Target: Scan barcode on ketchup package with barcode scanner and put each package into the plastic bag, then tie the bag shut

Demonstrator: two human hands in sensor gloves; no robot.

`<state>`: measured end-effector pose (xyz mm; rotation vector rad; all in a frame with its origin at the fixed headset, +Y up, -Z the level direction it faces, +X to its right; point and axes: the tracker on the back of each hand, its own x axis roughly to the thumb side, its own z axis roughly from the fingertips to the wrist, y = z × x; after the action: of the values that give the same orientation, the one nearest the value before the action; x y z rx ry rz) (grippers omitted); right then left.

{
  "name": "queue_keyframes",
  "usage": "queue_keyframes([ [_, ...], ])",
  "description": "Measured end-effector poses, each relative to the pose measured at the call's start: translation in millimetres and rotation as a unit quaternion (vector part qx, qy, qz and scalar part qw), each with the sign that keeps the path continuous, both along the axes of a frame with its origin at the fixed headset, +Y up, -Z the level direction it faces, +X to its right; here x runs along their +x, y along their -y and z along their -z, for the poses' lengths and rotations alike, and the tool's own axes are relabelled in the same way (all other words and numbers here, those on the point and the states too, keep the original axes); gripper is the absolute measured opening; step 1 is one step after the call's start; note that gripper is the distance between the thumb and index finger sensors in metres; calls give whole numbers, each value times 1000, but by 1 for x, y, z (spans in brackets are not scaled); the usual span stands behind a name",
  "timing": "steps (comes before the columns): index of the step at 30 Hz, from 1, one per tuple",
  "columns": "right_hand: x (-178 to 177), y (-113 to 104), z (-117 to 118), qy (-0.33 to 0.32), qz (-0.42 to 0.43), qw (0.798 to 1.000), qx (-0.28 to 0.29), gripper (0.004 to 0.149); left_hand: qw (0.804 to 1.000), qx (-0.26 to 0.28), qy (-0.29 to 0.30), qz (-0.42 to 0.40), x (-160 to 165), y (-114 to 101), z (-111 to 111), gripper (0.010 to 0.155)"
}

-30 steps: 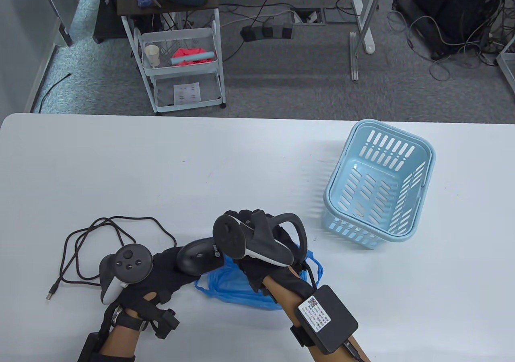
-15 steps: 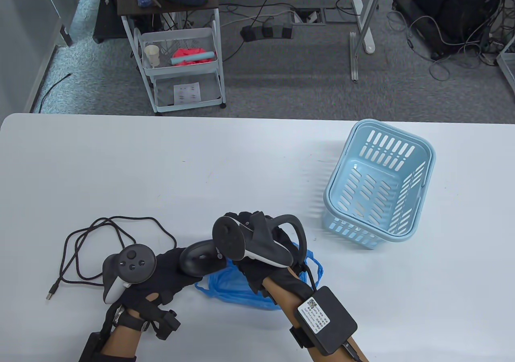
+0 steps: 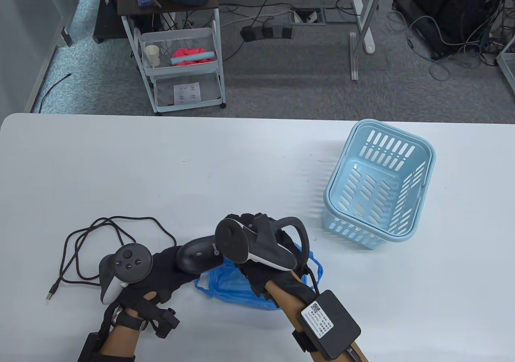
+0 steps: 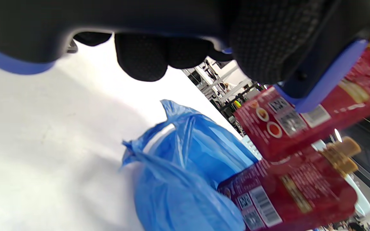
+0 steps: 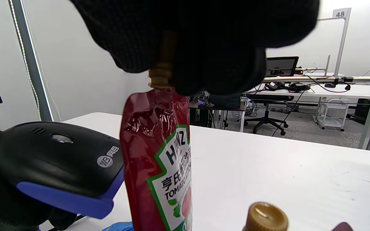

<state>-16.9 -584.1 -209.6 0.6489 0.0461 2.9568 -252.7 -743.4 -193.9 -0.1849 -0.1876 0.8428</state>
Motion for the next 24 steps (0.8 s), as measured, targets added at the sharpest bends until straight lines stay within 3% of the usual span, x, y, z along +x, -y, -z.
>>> queue_keyframes([
  [9, -3, 5, -13, -21, -6, 1000, -8, 46, 999, -13, -29, -17, -14, 2, 3, 49],
  [24, -21, 43, -13, -43, -80, 995, -29, 46, 999, -17, -37, -21, -17, 1, 3, 50],
])
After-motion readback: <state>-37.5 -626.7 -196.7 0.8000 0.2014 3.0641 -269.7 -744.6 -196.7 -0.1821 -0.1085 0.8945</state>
